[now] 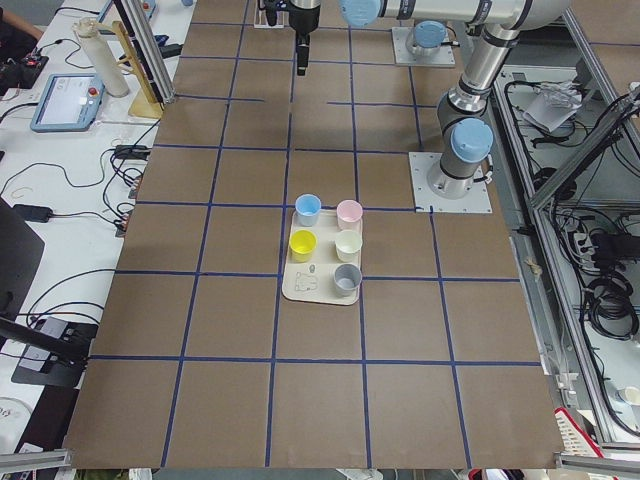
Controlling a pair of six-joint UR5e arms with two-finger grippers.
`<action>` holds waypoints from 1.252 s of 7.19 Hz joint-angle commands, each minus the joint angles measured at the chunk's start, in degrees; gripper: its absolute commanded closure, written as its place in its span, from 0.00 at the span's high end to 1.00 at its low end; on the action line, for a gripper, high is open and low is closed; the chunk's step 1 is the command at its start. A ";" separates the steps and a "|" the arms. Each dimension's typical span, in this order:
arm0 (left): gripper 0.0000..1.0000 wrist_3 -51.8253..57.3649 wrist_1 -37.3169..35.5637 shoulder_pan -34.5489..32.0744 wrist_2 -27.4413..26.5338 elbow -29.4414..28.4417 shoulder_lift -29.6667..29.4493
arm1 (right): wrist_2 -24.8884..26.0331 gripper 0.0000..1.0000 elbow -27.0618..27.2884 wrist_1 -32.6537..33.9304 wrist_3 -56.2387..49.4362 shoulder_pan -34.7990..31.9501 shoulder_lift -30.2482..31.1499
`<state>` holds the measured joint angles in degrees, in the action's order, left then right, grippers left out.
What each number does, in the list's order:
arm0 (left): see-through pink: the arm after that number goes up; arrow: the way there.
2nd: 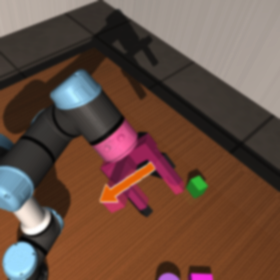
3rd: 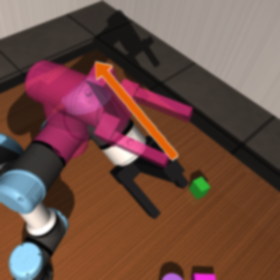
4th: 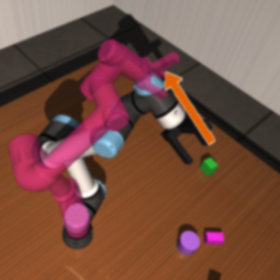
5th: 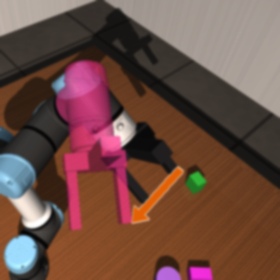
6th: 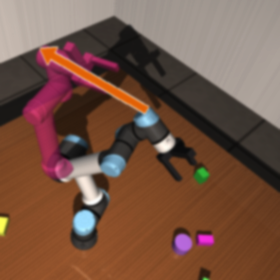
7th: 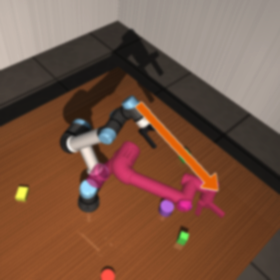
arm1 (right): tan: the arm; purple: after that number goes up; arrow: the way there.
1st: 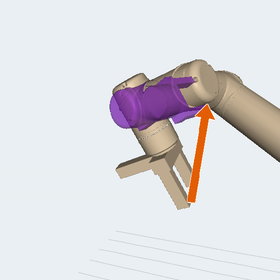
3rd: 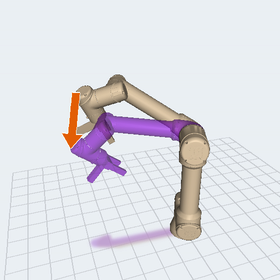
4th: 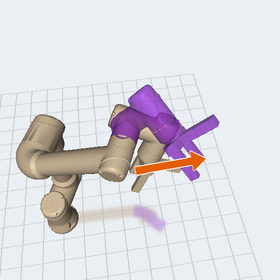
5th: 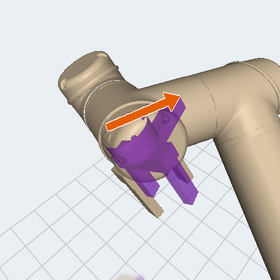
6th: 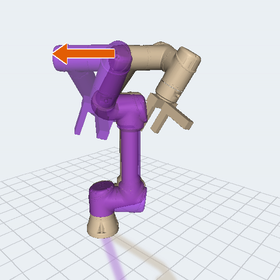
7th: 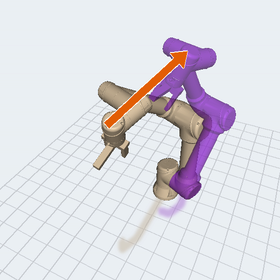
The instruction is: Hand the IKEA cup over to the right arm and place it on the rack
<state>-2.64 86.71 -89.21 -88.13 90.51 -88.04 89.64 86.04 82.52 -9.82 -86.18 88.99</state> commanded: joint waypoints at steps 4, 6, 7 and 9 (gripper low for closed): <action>1.00 0.09 0.30 0.00 -1.16 -1.12 -0.03 | -0.26 1.00 -2.28 0.98 7.19 -8.47 -0.57; 1.00 0.27 0.39 0.09 -0.99 -1.04 -0.11 | -0.08 1.00 -2.01 2.04 7.10 -8.39 -0.05; 1.00 0.27 0.39 0.09 -0.99 -0.95 -0.03 | -0.17 1.00 -2.27 2.03 7.19 -8.39 0.04; 1.00 0.18 0.30 0.09 -0.73 -0.69 -0.03 | -0.17 1.00 -2.37 1.95 7.19 -8.39 0.13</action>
<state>-2.43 87.08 -89.12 -89.03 89.65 -88.08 89.48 83.74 84.52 -2.65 -94.57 89.02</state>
